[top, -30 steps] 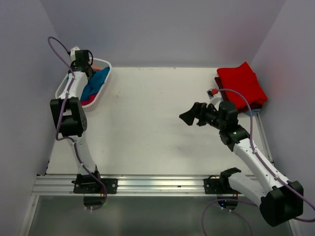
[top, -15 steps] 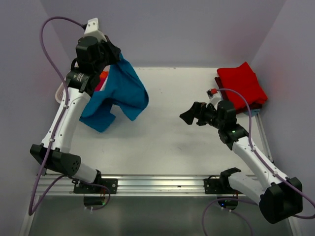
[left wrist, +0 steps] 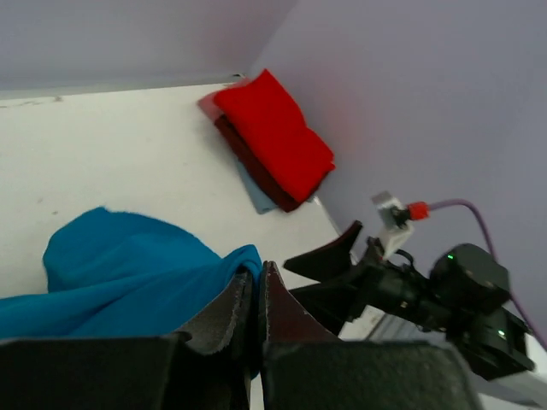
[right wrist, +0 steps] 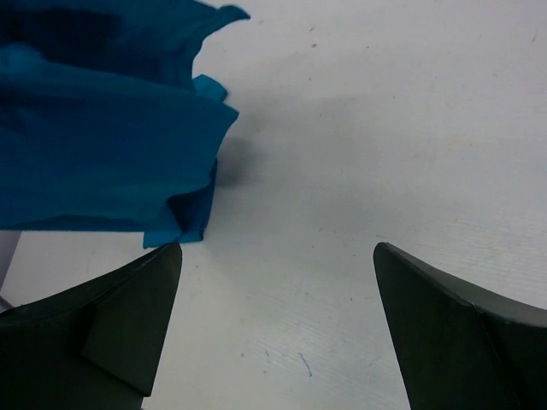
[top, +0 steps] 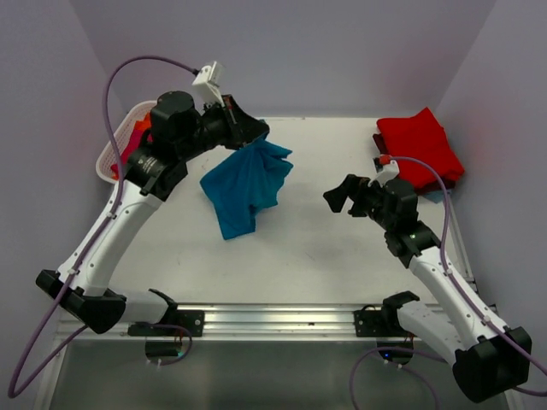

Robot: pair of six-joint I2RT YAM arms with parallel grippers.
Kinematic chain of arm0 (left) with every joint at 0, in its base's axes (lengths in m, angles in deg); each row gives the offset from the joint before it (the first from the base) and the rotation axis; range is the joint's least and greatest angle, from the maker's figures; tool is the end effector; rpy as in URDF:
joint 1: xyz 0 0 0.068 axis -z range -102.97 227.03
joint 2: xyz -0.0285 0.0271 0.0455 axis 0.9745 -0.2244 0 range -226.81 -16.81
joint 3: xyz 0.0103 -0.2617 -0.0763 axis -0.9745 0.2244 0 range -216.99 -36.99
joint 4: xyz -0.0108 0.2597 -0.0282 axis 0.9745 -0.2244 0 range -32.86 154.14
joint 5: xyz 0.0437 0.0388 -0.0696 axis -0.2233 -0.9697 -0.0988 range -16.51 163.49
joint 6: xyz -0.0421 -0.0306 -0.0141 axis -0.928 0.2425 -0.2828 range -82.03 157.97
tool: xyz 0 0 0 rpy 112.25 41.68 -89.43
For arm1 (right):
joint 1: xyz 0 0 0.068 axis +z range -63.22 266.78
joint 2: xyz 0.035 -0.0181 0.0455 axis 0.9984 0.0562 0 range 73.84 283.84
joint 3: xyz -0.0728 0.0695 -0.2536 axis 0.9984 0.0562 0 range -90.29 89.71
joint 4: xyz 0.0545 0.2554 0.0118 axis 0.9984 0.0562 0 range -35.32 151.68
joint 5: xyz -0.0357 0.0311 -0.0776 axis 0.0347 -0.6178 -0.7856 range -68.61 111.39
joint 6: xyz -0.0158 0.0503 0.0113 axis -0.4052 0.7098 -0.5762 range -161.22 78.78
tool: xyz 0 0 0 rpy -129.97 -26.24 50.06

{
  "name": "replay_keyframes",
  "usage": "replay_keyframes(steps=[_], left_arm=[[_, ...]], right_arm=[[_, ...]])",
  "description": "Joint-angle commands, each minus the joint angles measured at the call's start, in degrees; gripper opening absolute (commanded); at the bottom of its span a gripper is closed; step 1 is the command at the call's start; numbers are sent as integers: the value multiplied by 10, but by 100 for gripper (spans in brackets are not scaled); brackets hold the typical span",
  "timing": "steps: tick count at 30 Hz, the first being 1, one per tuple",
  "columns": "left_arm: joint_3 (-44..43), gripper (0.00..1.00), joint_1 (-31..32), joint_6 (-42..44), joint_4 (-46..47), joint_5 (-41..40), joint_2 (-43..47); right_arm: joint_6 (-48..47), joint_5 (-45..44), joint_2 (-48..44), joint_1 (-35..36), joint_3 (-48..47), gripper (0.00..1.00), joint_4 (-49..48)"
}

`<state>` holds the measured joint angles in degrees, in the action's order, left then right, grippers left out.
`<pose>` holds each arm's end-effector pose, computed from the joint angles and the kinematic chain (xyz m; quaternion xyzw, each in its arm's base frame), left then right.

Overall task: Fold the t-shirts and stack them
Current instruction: Move the tshirt to the center of the board

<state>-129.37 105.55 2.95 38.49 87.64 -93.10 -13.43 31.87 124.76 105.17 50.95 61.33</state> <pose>0.2447 -0.1429 0.4775 0.0364 0.7611 -0.4174 0.4952 0.1961 0.0721 0.2904 0.0134 0.8114 0.2957 0.5041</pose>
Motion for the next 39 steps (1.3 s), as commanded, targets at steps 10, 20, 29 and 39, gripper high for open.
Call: replay_keyframes(steps=[10, 20, 29, 39], left_arm=[[61, 0, 56, -181, 445, 206, 15], [381, 0, 51, -158, 306, -432, 421], [462, 0, 52, -322, -102, -512, 403], [528, 0, 52, -348, -128, -498, 379]], right_arm=[[9, -196, -63, 2, -14, 99, 51], [2, -165, -35, 2, -19, 99, 49], [-7, -87, 107, 2, -55, 99, 24], [-37, 79, 271, 33, -91, 99, -49]])
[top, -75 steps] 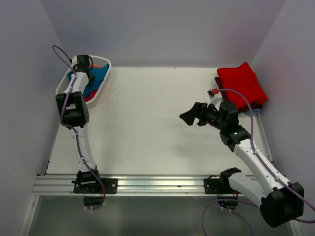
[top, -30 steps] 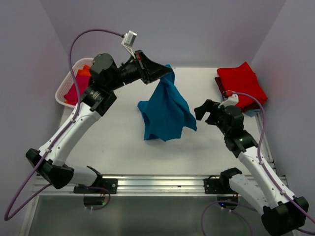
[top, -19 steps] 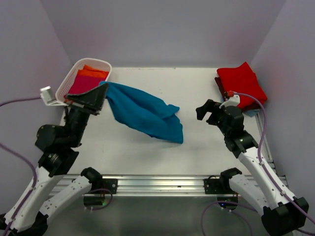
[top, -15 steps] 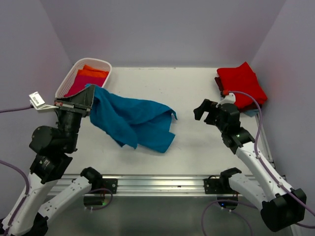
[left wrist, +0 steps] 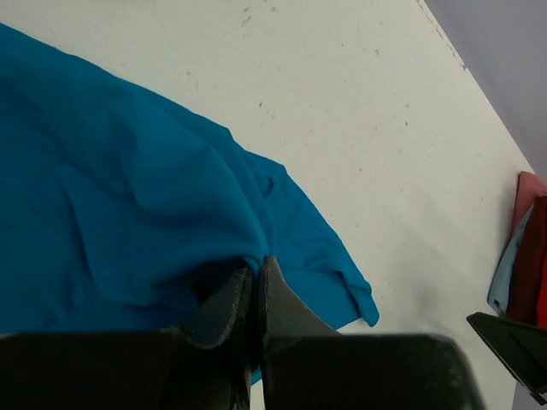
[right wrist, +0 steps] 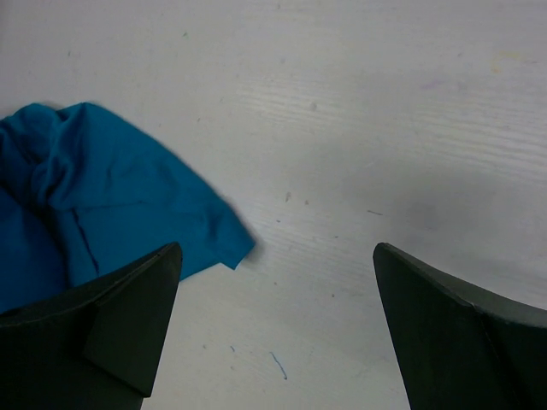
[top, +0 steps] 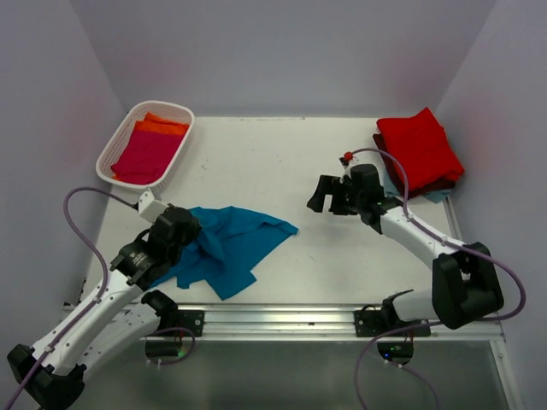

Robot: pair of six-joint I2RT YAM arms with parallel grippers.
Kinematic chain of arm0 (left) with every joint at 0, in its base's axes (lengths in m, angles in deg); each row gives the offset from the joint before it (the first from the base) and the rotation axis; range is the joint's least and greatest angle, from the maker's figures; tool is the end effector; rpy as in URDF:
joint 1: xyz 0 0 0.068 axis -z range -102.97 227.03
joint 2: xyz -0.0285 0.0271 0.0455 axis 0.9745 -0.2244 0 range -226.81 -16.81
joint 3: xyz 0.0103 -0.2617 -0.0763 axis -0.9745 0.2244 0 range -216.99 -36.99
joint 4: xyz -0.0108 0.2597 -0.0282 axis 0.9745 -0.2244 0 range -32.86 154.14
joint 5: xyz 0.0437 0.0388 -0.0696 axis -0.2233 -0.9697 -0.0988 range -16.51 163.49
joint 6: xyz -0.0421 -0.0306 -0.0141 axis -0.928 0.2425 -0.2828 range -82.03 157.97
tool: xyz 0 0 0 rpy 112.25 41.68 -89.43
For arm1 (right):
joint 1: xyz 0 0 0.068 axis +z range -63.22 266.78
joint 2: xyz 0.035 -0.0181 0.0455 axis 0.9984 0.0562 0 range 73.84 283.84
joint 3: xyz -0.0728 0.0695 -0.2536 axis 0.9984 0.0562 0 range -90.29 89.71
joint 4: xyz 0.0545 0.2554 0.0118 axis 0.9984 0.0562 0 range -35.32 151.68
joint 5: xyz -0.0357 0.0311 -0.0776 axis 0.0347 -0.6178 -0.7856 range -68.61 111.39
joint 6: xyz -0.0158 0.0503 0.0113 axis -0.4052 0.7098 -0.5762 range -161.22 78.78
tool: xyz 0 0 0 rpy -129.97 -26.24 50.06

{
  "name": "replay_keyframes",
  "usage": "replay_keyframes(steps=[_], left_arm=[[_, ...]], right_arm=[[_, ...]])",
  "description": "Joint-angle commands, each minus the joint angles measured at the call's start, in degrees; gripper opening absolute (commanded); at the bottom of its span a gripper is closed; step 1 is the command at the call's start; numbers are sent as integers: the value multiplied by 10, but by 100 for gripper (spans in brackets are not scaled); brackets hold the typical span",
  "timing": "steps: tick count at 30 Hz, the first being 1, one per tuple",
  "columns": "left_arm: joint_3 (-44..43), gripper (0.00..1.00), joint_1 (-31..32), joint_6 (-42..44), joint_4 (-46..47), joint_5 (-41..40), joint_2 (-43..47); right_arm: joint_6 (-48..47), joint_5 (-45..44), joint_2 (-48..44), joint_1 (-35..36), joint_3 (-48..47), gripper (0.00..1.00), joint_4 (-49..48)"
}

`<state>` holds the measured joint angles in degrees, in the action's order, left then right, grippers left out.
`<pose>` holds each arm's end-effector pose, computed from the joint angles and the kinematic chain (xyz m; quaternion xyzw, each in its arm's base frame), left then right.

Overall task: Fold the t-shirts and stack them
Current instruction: Move the tshirt to the center of the board, then flatten out the tshirt

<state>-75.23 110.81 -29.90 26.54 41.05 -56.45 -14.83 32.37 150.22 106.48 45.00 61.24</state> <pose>0.1303 -0.0642 0.2705 -0.3690 0.7933 -0.1612 0.4565 0.2645 0.1020 0.2252 0.0106 0.8964 0.2493 0.3662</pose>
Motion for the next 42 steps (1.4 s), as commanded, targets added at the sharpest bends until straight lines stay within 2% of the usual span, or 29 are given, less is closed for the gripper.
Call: replay_keyframes(steps=[1, 6, 11, 19, 22, 26, 29, 31, 33, 36, 37, 39, 42], left_arm=[[-15, 0, -1, -20, -11, -43, 18], [-32, 0, -1, -19, -31, -69, 26], [-72, 0, -1, -13, -69, -111, 46], [-119, 0, -1, 11, -87, -162, 90], [-116, 0, -1, 7, -94, -160, 89], [-110, 0, -1, 1, -99, -158, 91], [-105, 0, 0, 0, -101, -159, 96], [-104, 0, -1, -2, -101, -160, 99], [-105, 0, -1, -1, -101, -160, 101], [-103, 0, 0, 0, -100, -157, 100], [-102, 0, 0, 1, -99, -155, 100], [-99, 0, 0, 0, -95, -152, 98], [-91, 0, 0, 1, -91, -149, 96]], right_arm=[[-31, 96, 40, 25, -45, 98, -46], [-62, 88, 121, 94, -89, 96, -8], [-57, 84, 199, 118, -105, 88, -14], [-57, 51, 215, 134, -90, 80, -12], [-52, 50, 229, 135, -91, 71, -17], [-47, 47, 254, 140, -93, 48, -22], [-48, 35, 262, 143, -93, 38, -16], [-50, 26, 259, 146, -92, 43, -7], [-53, 5, 247, 151, -90, 52, 10], [-58, -28, 227, 162, -88, 54, 33], [-60, -39, 223, 164, -90, 47, 41], [-62, -51, 218, 170, -91, 41, 56], [-62, -63, 217, 172, -89, 21, 62]])
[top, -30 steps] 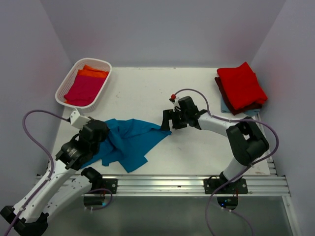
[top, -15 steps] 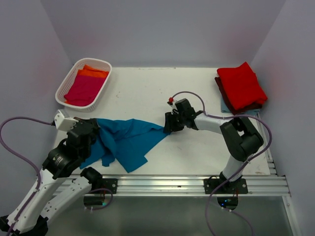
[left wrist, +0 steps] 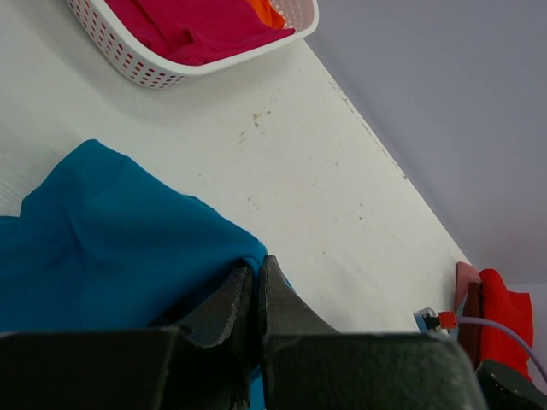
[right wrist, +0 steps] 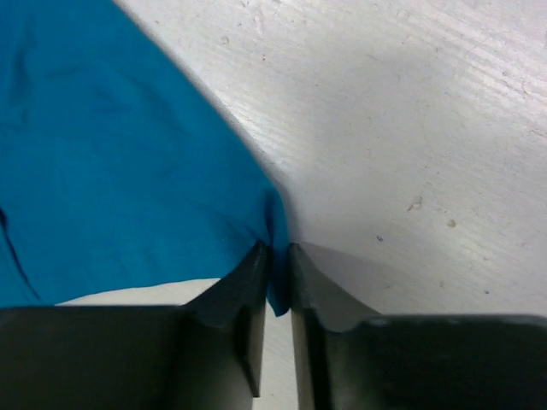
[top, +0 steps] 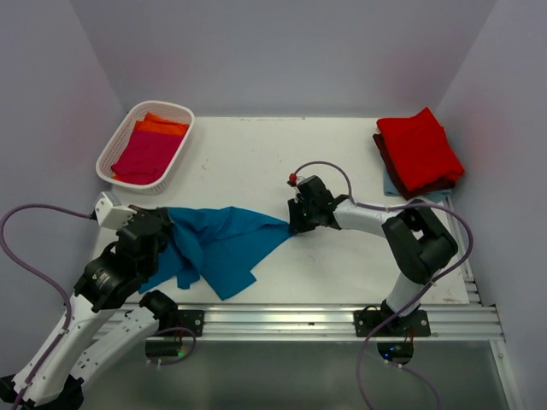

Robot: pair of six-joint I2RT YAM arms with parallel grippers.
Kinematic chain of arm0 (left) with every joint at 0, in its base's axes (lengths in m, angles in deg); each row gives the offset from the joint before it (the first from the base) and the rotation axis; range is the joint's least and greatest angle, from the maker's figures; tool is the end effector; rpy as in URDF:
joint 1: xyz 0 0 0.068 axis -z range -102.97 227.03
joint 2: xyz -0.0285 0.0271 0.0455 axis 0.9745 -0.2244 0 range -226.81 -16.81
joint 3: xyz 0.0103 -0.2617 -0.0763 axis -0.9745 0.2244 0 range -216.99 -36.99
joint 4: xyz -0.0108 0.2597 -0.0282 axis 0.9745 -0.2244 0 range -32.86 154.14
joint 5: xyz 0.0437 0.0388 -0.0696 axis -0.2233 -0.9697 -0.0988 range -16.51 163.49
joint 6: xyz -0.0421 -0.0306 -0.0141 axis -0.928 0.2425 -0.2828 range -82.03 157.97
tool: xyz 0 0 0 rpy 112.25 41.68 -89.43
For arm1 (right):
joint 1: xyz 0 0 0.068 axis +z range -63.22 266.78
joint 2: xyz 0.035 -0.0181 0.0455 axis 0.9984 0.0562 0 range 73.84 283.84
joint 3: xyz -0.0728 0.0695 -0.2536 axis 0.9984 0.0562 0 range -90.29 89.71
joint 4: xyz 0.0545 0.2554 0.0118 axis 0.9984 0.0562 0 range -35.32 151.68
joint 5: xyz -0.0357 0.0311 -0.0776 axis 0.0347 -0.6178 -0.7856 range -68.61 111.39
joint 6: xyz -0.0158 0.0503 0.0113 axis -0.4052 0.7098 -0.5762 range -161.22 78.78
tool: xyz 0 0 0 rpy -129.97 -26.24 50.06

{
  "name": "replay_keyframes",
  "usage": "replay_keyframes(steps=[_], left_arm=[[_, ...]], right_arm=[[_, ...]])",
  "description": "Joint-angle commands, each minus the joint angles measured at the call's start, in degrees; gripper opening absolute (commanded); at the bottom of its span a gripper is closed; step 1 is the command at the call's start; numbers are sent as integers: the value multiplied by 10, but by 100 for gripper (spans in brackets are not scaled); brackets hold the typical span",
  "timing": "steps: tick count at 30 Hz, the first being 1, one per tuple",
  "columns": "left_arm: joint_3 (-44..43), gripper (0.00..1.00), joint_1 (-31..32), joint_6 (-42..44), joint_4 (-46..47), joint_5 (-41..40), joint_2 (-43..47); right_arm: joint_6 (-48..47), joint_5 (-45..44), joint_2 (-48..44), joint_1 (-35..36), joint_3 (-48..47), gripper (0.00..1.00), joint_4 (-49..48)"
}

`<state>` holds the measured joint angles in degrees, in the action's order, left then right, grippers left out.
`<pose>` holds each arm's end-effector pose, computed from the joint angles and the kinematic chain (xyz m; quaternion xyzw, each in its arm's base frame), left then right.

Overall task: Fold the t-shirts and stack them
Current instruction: Flatten out the tshirt

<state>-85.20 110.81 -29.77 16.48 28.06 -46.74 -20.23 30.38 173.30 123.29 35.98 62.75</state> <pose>0.0900 -0.0297 0.3305 -0.4190 0.7047 -0.1496 0.5527 0.2714 0.2079 0.1524 -0.1521 0.9356 0.2143 0.2357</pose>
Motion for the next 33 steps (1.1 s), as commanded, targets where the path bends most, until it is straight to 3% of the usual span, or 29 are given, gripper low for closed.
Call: replay_keyframes(steps=[1, 2, 3, 4, 7, 15, 22, 24, 25, 27, 28, 31, 33], left_arm=[[10, 0, -1, -1, 10, -19, -2], [11, 0, -1, -1, 10, -19, -2], [13, 0, 0, -1, 10, -19, -2], [16, 0, -1, -1, 10, -23, -2], [21, 0, 0, -3, 6, -27, -1], [65, 0, -1, -24, -9, -48, -9], [130, 0, -1, -22, 29, -63, -45], [158, 1, -1, 51, 104, -39, -67], [167, 5, -1, 81, 139, -7, -76], [181, 24, -1, 150, 210, 23, -103], [186, 42, 0, 235, 286, 85, -119], [192, 65, 0, 321, 372, 218, -132], [189, 65, 1, 333, 383, 268, -136]], right_arm=[[-6, -49, -13, 5, 3, 16, 48], [-5, -53, -12, 4, 3, 12, 48], [-3, -57, -11, 5, 3, 1, 55], [-1, -63, -12, 4, 1, 0, 59], [3, -109, -30, 5, -5, 0, 95], [53, -383, -131, -19, -30, 0, 253], [71, -425, -169, -66, -34, 0, 288], [70, -420, -162, -68, -36, 0, 287], [71, -416, -161, -68, -37, 0, 284], [70, -406, -157, -67, -36, 0, 274], [70, -396, -155, -68, -36, 0, 266], [68, -385, -146, -67, -33, 0, 257], [68, -382, -137, -67, -31, 0, 251]])
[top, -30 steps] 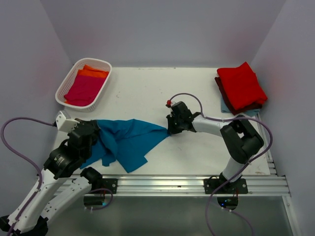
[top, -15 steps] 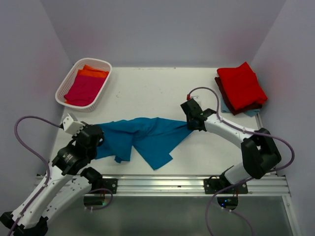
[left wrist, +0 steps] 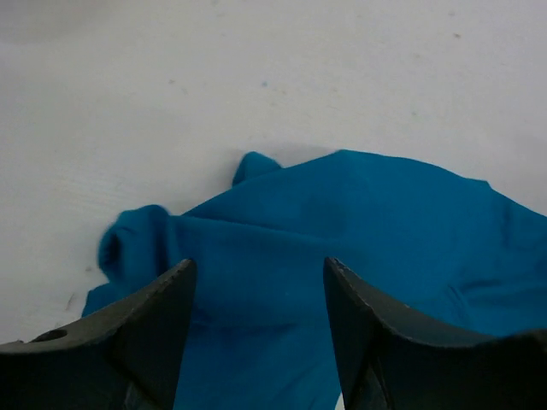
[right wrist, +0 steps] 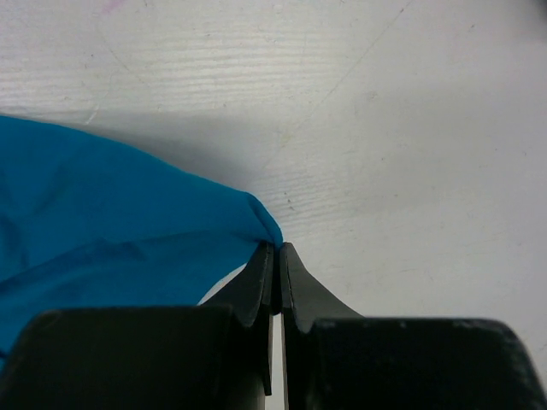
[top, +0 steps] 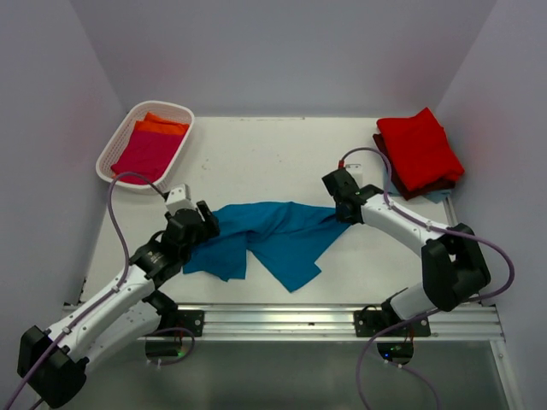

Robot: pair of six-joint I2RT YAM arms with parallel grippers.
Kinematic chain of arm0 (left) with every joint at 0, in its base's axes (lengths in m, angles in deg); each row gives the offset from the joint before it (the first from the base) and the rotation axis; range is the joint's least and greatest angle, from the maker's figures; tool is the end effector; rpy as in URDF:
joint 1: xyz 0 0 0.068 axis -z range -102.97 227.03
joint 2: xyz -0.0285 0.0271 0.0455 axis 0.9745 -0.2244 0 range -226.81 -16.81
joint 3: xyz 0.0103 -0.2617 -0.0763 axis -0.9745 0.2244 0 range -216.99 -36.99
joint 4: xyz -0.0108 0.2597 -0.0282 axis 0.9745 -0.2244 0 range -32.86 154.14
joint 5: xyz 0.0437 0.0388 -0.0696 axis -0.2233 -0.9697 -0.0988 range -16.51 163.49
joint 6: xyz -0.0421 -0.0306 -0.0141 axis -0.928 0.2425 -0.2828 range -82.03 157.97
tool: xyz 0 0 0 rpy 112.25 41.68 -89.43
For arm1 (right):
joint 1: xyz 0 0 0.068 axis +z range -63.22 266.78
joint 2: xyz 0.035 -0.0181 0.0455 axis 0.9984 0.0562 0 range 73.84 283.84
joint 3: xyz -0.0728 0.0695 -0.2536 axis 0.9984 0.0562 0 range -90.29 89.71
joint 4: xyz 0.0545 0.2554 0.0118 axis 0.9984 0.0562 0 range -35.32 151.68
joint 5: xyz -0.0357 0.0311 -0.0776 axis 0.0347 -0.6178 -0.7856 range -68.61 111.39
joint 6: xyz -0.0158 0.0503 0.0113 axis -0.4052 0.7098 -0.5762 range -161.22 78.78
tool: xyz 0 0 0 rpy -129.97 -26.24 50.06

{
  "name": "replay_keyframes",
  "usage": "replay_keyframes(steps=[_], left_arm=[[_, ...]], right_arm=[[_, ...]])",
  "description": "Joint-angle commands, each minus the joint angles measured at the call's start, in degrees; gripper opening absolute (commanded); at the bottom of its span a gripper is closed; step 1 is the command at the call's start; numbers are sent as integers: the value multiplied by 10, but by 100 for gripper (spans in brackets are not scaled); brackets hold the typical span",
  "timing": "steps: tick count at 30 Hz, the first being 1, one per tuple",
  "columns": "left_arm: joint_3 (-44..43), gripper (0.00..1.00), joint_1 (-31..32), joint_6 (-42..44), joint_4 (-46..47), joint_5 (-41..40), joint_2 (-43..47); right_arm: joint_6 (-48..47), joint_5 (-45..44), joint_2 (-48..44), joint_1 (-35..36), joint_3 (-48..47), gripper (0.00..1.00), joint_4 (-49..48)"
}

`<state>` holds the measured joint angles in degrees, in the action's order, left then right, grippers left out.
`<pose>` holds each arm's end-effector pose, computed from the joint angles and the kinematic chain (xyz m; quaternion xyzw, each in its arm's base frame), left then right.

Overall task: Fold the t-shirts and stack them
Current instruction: Flatten out the tshirt

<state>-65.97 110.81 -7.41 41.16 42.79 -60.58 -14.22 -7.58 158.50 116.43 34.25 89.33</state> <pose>0.1467 -0.0762 0.2276 -0.2035 0.8497 -0.0872 0.4786 0.2561 0.1260 0.2149 0.0347 0.9442 -0.1105 0.3084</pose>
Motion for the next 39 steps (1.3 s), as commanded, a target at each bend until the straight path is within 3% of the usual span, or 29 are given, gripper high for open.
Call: replay_keyframes(steps=[1, 6, 10, 12, 14, 21, 25, 29, 36, 39], left_arm=[[-2, 65, 1, 129, 152, 130, 9], [-23, 64, 1, 145, 163, 212, 8], [-161, 57, 3, 80, -84, 221, -121], [-181, 56, 9, 77, -127, 267, -148], [-174, 56, 41, 54, -144, 258, -163], [-120, 51, 124, -22, -159, 238, -186], [-115, 52, 204, -56, -159, 207, -231], [-104, 52, 213, -59, -157, 159, -279], [-110, 54, 213, -84, -163, 31, -286], [-95, 56, 213, -81, -133, 19, -293]], right_arm=[[7, 1, 15, 1, -13, 0, -19], [6, 8, 24, 2, -9, 0, -26], [3, 8, 24, 1, -12, 0, -26], [3, 16, 24, 1, -14, 0, -29], [3, 20, 27, 1, -16, 0, -31], [1, 29, 29, 1, -16, 0, -35], [-1, 32, 29, 1, -18, 0, -39], [-1, 41, 29, 1, -16, 0, -44], [-5, 42, 22, 1, -6, 0, -46], [-6, 48, 23, -1, -5, 0, -48]])
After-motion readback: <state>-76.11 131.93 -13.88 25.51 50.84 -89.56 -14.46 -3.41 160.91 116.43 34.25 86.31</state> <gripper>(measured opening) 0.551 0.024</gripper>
